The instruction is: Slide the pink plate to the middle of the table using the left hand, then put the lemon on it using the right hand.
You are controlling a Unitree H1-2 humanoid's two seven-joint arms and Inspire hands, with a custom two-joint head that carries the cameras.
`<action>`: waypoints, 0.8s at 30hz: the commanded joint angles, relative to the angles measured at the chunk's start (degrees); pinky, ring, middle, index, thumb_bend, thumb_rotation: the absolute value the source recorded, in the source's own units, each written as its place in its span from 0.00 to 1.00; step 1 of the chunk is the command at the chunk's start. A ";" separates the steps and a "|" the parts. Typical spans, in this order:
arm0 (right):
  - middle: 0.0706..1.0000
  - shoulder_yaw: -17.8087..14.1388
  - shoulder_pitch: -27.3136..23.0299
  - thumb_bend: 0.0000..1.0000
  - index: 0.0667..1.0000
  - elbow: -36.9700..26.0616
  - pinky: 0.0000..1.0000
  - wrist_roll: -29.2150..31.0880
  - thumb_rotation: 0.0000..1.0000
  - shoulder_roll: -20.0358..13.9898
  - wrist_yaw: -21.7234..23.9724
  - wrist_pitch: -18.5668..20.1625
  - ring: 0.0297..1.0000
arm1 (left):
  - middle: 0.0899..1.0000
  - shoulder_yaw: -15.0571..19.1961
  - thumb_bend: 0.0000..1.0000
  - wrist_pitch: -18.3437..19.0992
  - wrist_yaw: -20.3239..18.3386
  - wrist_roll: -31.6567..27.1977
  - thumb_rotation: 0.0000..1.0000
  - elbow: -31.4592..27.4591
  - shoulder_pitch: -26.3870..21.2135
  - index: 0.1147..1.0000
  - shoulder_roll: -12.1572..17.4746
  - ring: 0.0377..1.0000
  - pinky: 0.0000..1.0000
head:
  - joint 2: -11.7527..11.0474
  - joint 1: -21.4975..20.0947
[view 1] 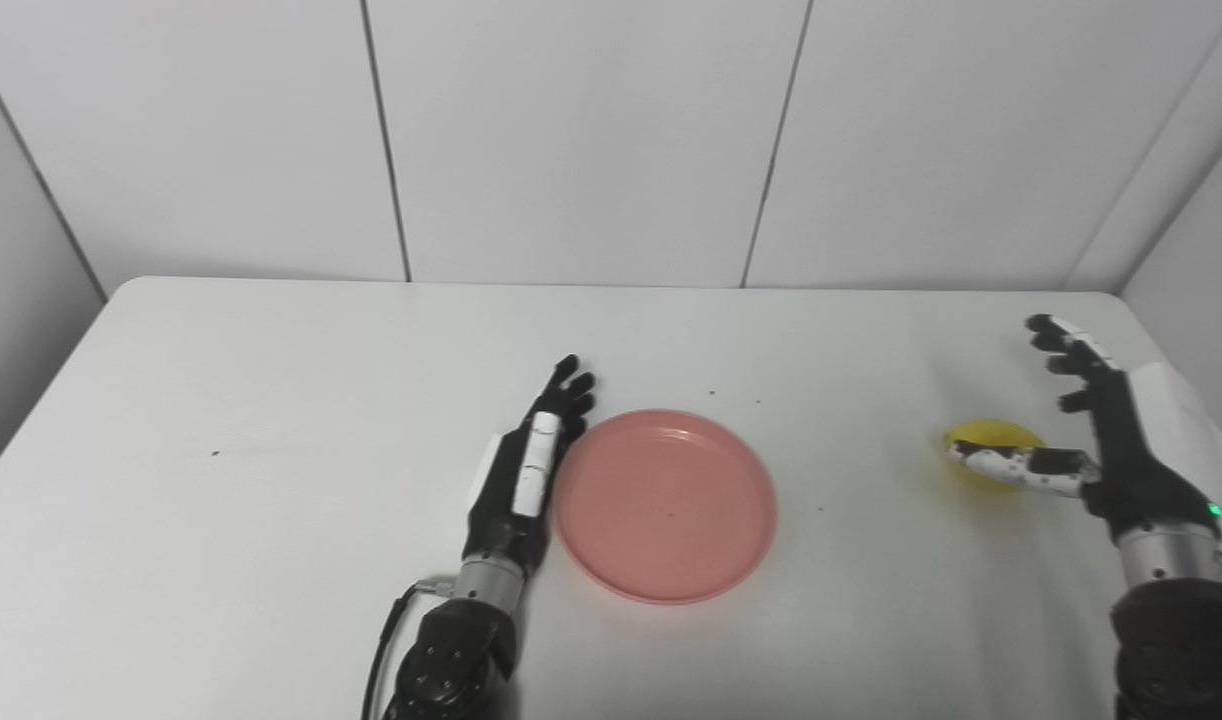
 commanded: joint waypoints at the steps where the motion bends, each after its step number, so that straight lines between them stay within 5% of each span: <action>1: 0.83 0.50 -0.94 0.90 0.84 -0.21 0.70 -0.94 0.17 0.22 -2.51 -0.50 0.81 | 0.91 0.67 0.79 0.18 -1.16 -1.58 1.00 -1.64 -0.14 0.91 0.87 0.92 0.92 | 0.01 -0.19; 15: 0.84 3.54 -1.36 0.92 0.85 2.35 0.66 -4.49 0.15 2.69 -3.45 -0.12 0.79 | 0.88 2.58 0.82 -2.09 -3.73 -4.94 1.00 0.19 0.02 0.88 3.74 0.88 0.85 | -2.01 -6.55; 24: 0.84 5.19 -1.59 0.93 0.85 3.06 0.73 -7.20 0.15 2.62 -4.24 -0.51 0.81 | 0.87 3.55 0.80 -3.55 -5.32 -6.43 1.00 2.17 -0.13 0.85 4.62 0.87 0.83 | -2.47 -7.56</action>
